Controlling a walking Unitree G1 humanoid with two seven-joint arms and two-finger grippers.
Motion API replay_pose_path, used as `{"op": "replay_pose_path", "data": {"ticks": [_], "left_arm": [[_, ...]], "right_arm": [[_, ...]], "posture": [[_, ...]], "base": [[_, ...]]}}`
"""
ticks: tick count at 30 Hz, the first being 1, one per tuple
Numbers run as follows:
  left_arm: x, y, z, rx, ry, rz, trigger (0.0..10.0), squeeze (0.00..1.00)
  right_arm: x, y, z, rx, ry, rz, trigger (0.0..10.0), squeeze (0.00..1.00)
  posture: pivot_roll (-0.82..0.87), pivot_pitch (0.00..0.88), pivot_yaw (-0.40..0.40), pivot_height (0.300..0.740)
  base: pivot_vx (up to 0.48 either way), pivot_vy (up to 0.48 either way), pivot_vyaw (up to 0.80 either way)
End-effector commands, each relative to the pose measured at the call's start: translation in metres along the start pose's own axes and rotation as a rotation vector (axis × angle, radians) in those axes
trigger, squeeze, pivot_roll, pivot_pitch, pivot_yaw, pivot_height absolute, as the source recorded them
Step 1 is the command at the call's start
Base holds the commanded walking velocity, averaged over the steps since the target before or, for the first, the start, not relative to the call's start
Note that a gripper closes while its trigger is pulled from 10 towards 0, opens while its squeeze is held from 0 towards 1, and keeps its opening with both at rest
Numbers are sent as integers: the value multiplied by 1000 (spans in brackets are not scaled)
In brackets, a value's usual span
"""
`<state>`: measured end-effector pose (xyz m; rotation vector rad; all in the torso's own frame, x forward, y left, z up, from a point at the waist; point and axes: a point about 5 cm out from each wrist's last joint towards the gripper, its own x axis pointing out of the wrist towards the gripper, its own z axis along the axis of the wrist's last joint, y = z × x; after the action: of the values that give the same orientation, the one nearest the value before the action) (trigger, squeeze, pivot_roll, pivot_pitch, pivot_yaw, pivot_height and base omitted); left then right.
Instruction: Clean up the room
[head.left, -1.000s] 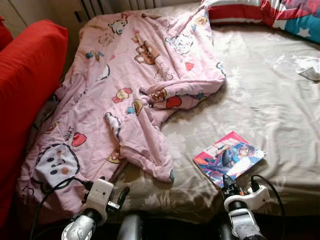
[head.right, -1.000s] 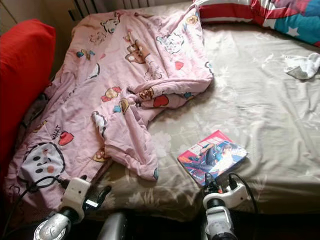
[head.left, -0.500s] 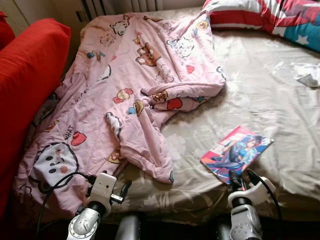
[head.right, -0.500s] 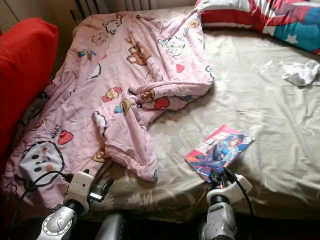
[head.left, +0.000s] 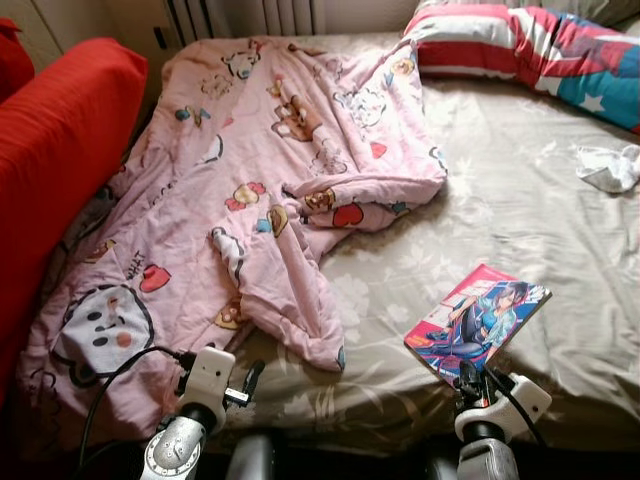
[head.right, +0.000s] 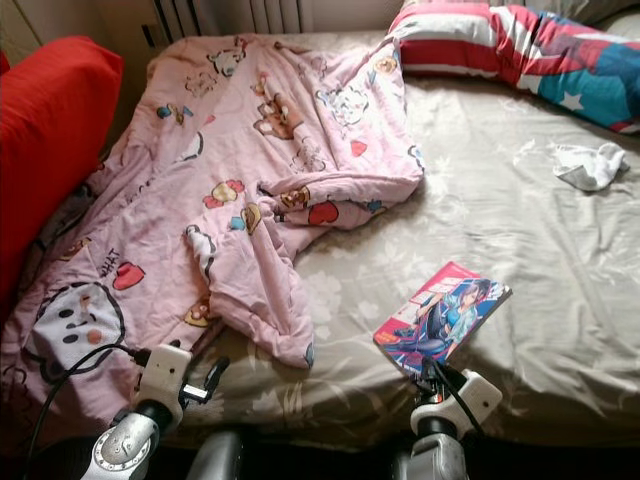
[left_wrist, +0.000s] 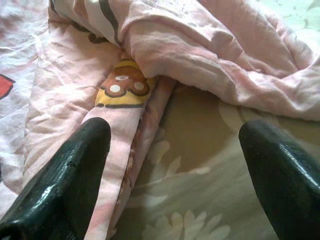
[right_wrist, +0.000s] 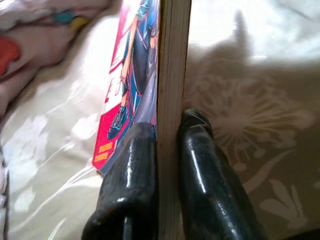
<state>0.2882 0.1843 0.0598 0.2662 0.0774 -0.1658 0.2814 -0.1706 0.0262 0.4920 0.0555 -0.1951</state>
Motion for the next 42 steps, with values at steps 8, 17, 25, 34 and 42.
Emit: {"op": "replay_pose_path", "data": {"ticks": [8,17,25,34,42], "left_arm": [[-2,-1,-9,-2,19,11,10000,0],[-2,-2,-11,1,20,11,10000,0],[-5,-1,-13,6,25,14,10000,0],[-6,-1,-15,13,29,17,10000,0],[-7,1,-16,21,32,20,10000,0]], "right_arm": [[6,6,6,42,6,-24,10000,0],[-1,-20,2,339,-4,-240,10000,0],[-7,-44,-11,525,35,-477,10000,0],[-8,-49,-29,660,145,-560,10000,851],[-1,-36,-31,642,179,-487,10000,251]], "posture": [[30,177,7,605],[26,182,5,605],[31,184,6,605],[38,185,8,605],[46,182,10,605]], "base": [[0,0,0],[0,0,0],[0,0,0],[0,0,0],[0,0,0]]}}
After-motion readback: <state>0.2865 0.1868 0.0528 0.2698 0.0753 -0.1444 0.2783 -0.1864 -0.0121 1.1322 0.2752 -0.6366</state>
